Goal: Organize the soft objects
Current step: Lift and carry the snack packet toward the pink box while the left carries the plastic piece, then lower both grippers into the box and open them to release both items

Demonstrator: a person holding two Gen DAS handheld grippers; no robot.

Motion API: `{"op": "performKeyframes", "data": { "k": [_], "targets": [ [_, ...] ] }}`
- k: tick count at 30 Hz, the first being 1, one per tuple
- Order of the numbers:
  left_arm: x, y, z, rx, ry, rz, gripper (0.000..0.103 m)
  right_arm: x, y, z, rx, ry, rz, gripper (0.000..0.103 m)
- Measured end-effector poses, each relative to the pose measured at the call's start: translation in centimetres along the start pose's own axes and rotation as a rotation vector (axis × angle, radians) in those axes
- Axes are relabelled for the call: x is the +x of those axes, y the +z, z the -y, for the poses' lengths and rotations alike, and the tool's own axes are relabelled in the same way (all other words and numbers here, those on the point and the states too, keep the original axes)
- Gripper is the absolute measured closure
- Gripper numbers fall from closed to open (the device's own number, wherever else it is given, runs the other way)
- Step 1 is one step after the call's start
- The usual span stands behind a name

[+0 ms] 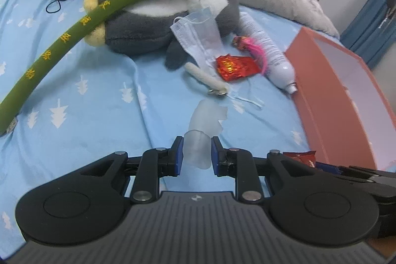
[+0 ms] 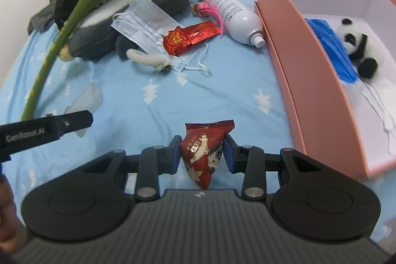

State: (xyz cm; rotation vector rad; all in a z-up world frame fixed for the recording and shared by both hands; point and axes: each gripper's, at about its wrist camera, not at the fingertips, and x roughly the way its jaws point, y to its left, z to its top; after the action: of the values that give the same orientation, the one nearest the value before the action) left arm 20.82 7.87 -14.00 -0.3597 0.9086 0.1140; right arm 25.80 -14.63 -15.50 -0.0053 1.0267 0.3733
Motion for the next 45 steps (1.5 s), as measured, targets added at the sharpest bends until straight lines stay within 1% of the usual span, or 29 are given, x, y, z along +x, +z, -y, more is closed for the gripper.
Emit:
{"op": "performKeyframes", "data": {
  "k": [3,8,11,16,21,27,31,34,37,39,41,45],
  "targets": [
    [-2.0,-0.4,0.3,0.012,-0.024,0.030,0.076,-2.2,-0.8,-0.4,0.004,-0.005,0.037,0.064],
    [-5.1,-0.5,0.8,0.021,-0.047,0.074,0.076,-5.3,-1.5,-0.8,0.029,0.018,0.075,0.064],
    [-6.8,-0.4,1.1,0.012,-0.076,0.091,0.076,-7.3,-1.5,-1.2,0.023,0.024,0.105,0.064],
    [-9.1,0.2,2.2,0.029,-0.112,0.135,0.076,-10.4,-0.8,-1.5,0.008,0.017,0.168,0.064],
    [-11.1,1.4,5.0,0.076,-0.142,0.184,0.076,-13.6,0.6,-0.9,0.011,0.018,0.255,0.064],
    [-13.2,3.8,9.5,0.132,-0.190,0.255,0.076,-17.0,2.5,0.8,0.011,0.016,0.356,0.064],
    [-14.0,5.3,12.5,0.174,-0.231,0.287,0.076,-18.5,3.9,2.4,0.013,0.014,0.401,0.064],
    [-14.0,6.2,14.6,0.196,-0.255,0.292,0.076,-19.2,4.7,3.7,0.017,0.000,0.432,0.064],
    [-13.3,7.0,16.8,0.216,-0.265,0.296,0.076,-19.3,5.5,5.4,0.029,-0.005,0.444,0.064],
    [-12.3,7.3,18.2,0.224,-0.276,0.284,0.076,-19.1,6.0,6.7,0.033,-0.033,0.450,0.064],
    [-10.8,7.7,19.5,0.230,-0.289,0.256,0.076,-18.8,6.4,8.1,0.044,-0.054,0.447,0.064],
    [-6.7,7.8,22.3,0.244,-0.323,0.158,0.076,-17.1,6.9,11.6,0.095,-0.077,0.408,0.064]
  ]
}}
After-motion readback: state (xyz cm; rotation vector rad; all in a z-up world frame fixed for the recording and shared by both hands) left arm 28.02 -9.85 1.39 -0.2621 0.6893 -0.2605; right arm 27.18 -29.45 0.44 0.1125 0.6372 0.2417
